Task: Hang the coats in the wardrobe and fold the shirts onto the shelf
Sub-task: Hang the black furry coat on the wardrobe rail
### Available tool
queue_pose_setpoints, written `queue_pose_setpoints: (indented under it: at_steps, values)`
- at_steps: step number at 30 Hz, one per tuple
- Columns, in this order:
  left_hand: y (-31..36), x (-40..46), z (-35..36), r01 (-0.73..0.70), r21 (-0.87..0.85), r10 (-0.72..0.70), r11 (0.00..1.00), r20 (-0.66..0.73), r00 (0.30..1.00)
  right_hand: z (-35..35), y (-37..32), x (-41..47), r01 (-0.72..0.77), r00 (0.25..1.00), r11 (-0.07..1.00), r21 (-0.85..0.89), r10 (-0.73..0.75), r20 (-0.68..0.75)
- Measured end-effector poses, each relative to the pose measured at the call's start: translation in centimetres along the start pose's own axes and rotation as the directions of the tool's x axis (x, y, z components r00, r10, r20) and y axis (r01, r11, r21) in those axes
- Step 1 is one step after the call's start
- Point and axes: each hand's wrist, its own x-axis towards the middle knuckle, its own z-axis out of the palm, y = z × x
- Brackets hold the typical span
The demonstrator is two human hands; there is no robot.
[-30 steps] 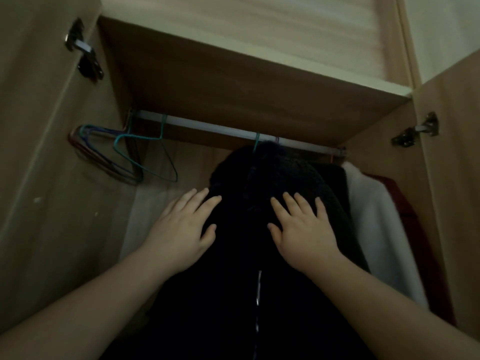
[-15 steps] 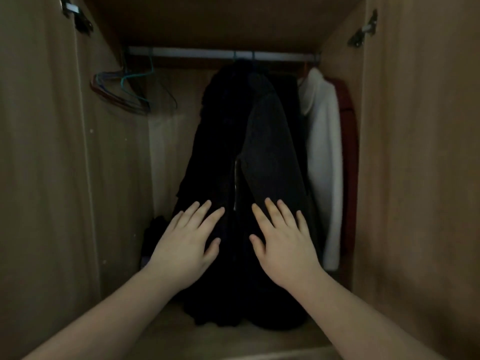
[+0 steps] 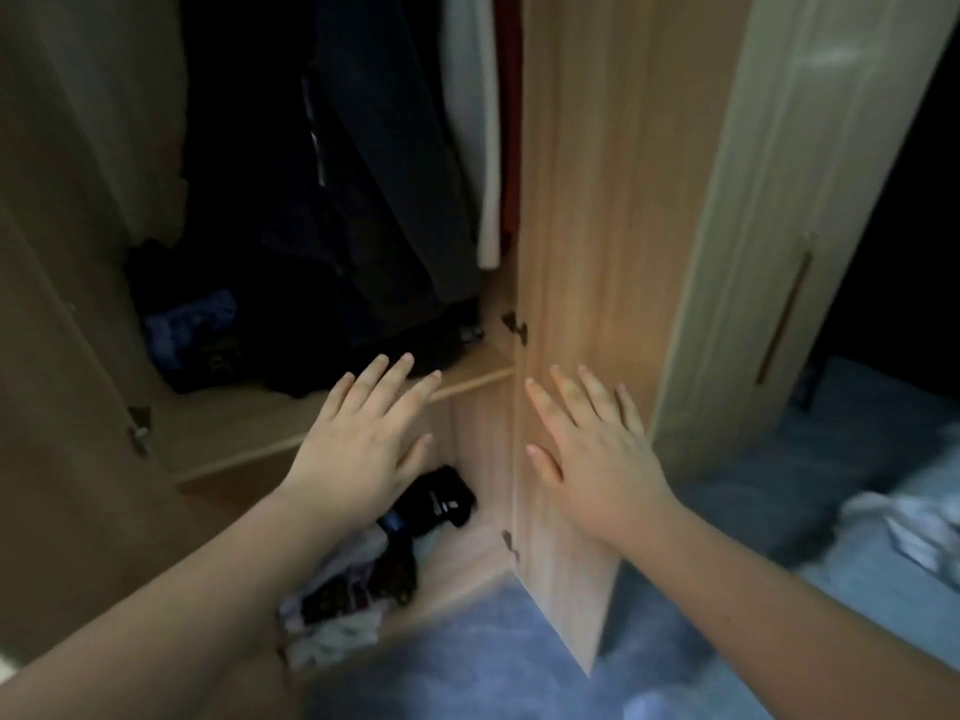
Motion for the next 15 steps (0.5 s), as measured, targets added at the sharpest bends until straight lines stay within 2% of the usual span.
queue_pose_setpoints:
  at_steps: [8, 15]
  values:
    - [14.1, -4.1, 2.0, -0.192, -0.178, 0.205, 0.965, 0.057, 0.977, -2.5, 6.0, -15.5, -0.206, 0.969, 0.972, -0.11, 0.218, 0.113]
    - [26.5, -0.9, 0.4, -0.356, -0.256, 0.371, 0.899, 0.01, 0.929, -6.2, 15.4, -25.3, -0.395, 0.911, 0.904, -0.165, 0.408, 0.055]
